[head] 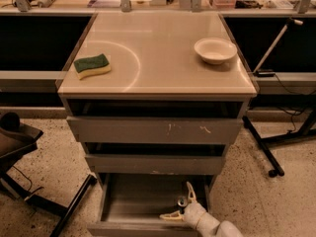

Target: Pick redbull can from bottom drawer and place on counter

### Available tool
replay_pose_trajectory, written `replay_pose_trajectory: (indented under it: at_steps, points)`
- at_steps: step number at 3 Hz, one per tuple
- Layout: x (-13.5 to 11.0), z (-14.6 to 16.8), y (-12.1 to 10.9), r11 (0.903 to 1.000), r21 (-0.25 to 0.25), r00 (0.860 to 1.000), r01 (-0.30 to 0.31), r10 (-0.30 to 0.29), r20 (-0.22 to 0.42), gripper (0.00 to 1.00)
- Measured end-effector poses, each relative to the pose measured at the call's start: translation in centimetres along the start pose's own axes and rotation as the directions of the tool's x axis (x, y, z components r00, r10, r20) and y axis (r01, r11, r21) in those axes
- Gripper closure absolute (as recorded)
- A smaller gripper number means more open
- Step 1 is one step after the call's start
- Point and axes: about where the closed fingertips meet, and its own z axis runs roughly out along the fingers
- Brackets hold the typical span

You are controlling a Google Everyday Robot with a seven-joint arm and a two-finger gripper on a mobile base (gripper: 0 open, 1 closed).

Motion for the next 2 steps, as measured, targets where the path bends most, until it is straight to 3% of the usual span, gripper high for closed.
replay_pose_trajectory:
  at_steps: [1, 2]
  points:
    - [0.8, -0.1, -0.7, 0.998, 0.02, 0.997, 0.06, -0.059, -0.053, 0.0]
    - [5.1, -0.1, -2.6, 0.9893, 0.032, 0.972, 0.142, -0.134, -0.192, 0.0]
